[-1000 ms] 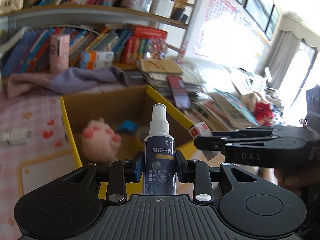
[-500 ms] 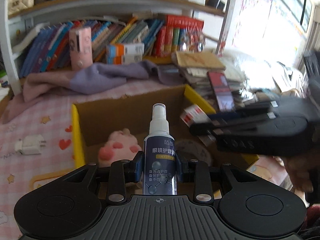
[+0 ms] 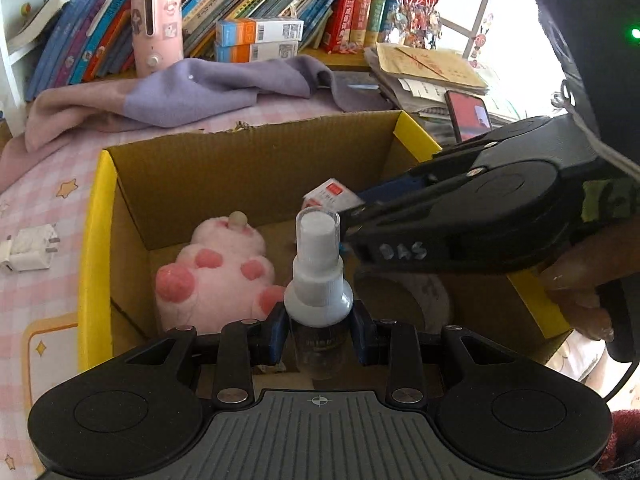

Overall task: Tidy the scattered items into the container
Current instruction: 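Open the left gripper to drop the spray bottle while the right gripper releases the card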

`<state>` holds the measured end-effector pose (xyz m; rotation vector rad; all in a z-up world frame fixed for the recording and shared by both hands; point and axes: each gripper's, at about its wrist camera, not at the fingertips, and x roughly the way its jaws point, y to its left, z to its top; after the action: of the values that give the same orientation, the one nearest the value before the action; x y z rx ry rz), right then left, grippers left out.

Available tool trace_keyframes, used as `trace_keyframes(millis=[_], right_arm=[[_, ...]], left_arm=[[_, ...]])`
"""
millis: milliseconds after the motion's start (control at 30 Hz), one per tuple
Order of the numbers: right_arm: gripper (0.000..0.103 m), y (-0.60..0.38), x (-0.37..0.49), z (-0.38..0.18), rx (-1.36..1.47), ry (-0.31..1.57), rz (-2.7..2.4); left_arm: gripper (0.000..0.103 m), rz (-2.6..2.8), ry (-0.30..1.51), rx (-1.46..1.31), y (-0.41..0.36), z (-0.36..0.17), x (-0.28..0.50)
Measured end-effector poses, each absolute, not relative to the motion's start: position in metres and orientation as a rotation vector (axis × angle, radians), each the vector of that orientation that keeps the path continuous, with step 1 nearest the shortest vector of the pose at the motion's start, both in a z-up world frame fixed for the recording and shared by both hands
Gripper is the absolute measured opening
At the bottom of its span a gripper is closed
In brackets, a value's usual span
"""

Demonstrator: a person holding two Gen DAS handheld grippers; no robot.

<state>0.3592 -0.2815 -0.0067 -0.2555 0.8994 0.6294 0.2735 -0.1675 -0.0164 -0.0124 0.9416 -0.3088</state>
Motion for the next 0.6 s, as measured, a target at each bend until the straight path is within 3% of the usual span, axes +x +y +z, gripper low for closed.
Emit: trace_keyframes(millis=[200, 267, 400, 600], right_arm=[[0.028, -0.278, 0.363, -0.014, -0.251, 0.930, 0.637], [0.028, -0.279, 0.363, -0.015, -0.246, 0.934, 0.632], [0.031, -0.282, 0.363, -0.013, -0.223, 0.930, 0.620], [0.044, -0.287, 0.355, -0.005, -0.192, 0.888, 0.621]], left_arm=[[0.033, -0.298, 0.940, -0.006, -0.170, -0.019, 0.279], [0.038, -0.292, 0.930, 0.014, -0.173, -0.019, 0.277], [0.060, -0.269, 0.888, 0.038, -0.172, -0.013, 0.270], [0.063, -0.226, 0.828, 0.041, -0.167, 0.003, 0.259]])
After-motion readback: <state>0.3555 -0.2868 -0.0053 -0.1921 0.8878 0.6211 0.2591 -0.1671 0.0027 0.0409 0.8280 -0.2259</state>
